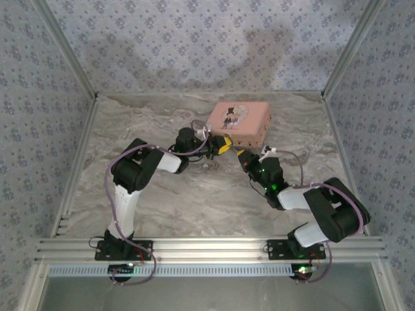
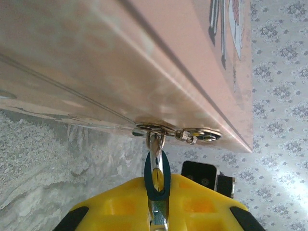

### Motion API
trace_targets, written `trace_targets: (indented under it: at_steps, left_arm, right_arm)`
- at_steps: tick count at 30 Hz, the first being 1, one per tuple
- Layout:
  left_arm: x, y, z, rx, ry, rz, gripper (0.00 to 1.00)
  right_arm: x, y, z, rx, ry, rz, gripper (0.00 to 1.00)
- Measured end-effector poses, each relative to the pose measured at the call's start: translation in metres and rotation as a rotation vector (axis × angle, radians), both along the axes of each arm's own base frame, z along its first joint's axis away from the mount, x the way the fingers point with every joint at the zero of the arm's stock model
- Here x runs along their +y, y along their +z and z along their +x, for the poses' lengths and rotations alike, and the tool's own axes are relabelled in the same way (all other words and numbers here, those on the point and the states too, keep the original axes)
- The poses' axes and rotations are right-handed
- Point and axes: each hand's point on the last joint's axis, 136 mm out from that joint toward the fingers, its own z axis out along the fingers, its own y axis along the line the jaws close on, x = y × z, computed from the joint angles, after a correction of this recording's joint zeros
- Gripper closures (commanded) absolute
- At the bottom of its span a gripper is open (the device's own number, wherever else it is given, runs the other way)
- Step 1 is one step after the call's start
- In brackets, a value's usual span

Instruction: Unlock the padlock with the key

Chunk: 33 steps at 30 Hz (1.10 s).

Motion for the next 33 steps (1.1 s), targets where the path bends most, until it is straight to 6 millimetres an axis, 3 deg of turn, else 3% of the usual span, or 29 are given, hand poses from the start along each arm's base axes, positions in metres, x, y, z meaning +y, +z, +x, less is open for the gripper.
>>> trace_targets:
  at_steps: [6,20,33]
  left_arm:
    - [-0.001,0.0,0.001,0.005,0.009,-0.007,0.88]
    - [-0.001,-0.01,0.003,0.042,0.022,-0.006,0.87]
    - [-0.001,-0.011,0.003,0.047,0.022,-0.009,0.87]
  right_arm:
    - [0.002,-0.007,0.005,0.013,-0.003,0.0,1.0]
    - [0.008,0.005,0.015,-0.021,-0.003,0.019,1.0]
    - [0.008,-0.014,0.017,0.028,-0.007,0.004,1.0]
